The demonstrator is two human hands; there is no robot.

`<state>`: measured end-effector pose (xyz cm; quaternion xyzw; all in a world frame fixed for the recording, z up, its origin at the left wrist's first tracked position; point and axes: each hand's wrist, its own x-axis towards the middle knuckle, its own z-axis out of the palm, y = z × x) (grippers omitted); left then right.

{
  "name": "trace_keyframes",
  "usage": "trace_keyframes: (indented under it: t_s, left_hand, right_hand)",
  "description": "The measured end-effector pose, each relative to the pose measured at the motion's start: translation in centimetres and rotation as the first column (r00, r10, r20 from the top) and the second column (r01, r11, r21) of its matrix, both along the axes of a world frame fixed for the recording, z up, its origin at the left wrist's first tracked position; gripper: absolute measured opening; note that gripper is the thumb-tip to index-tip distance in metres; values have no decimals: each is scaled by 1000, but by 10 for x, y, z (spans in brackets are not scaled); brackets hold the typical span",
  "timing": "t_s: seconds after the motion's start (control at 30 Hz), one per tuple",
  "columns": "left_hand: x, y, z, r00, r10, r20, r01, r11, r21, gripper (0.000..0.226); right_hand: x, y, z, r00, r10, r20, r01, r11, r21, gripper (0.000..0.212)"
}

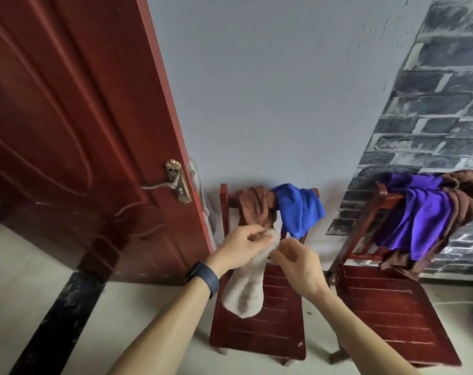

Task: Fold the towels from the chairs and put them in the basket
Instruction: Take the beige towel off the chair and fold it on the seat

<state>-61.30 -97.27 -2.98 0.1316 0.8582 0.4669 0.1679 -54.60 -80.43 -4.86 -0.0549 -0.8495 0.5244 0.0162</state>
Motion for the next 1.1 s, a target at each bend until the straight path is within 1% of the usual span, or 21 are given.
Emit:
trace_keyframes:
  t_s: [0.07, 0.13, 0.2, 0.23, 0.27, 0.33, 0.37, 0.4, 0.43, 0.5, 0.53, 0.57, 0.6, 0.7, 0.73, 0.77, 0.8, 0.83, 0.93, 1.03, 1.1]
  left_hand:
    - [3, -10, -17, 991, 119, 53, -124, 986, 115, 32]
    - [14, -17, -37, 921, 347, 177, -384, 886, 262, 20]
    - [29, -26, -68, 778, 529, 338, -614, 755, 231, 11]
    - [37, -31, -90, 713, 556, 427, -661, 736, 145, 10]
    - [46, -35, -114, 671, 546, 501, -654, 755, 53, 13]
    - [62, -37, -148, 623, 466, 629, -546, 835, -77, 33]
    - [67, -34, -155, 597, 418, 684, -503, 860, -87, 29]
    - [71, -31, -157, 575, 380, 725, -475, 876, -83, 21]
    - [72, -29, -158, 537, 333, 775, -453, 889, -68, 21]
    - [71, -24, -161, 453, 235, 860, -436, 900, -17, 44]
    - [68, -19, -165, 435, 202, 877, -426, 905, 2, 59]
    - [65, -16, -168, 436, 172, 883, -417, 908, 29, 70]
    - [63, -13, -167, 452, 154, 878, -410, 911, 51, 71]
    - [54, -10, -167, 577, 157, 802, -396, 912, 106, 32]
    - [50, -12, -171, 595, 165, 787, -395, 912, 108, 38]
    - [45, -12, -176, 600, 174, 781, -397, 912, 102, 54]
    - [41, -13, -177, 588, 171, 790, -395, 914, 96, 68]
    - [38, -12, -182, 570, 148, 808, -372, 924, 93, 70]
    - [37, 0, -180, 536, 75, 841, -228, 972, 58, 20]
    - [47, 20, -180, 499, 35, 866, -116, 993, 27, 18]
    - [56, 34, -181, 454, 18, 891, -145, 988, 53, 15]
  right_hand:
    - [1, -9, -3, 999, -27, 42, 26, 999, 24, 13]
    - [2, -15, -7, 997, -61, 47, 58, 997, 56, 21]
    - [3, -19, -11, 994, -92, 53, 89, 994, 67, 25]
    - [3, -21, -12, 993, -102, 64, 98, 993, 69, 26]
    - [4, -21, -13, 991, -111, 78, 105, 991, 80, 27]
    - [4, -22, -13, 985, -124, 121, 115, 990, 79, 27]
    - [5, -22, -12, 981, -132, 143, 125, 991, 56, 27]
    - [7, -21, -11, 977, -144, 156, 141, 990, 32, 28]
    - [9, -21, -10, 974, -161, 162, 162, 987, 9, 29]
    - [15, -20, -6, 963, -200, 180, 210, 977, -37, 32]
    - [18, -18, -5, 957, -221, 186, 235, 970, -57, 32]
    - [22, -16, -5, 951, -245, 187, 263, 962, -76, 31]
    - [25, -12, -5, 943, -272, 190, 295, 950, -104, 31]
    - [34, 3, -13, 909, -312, 276, 383, 888, -255, 28]
    - [38, 8, -15, 899, -306, 313, 404, 857, -321, 27]
    - [41, 14, -18, 890, -297, 345, 424, 817, -391, 26]
    - [43, 20, -20, 882, -289, 373, 446, 769, -458, 24]
    - [44, 26, -21, 871, -284, 400, 469, 721, -510, 24]
    - [46, 41, -26, 839, -267, 474, 524, 627, -576, 24]
    - [45, 52, -35, 805, -253, 537, 578, 541, -611, 27]
    - [45, 58, -40, 790, -231, 569, 603, 463, -649, 30]
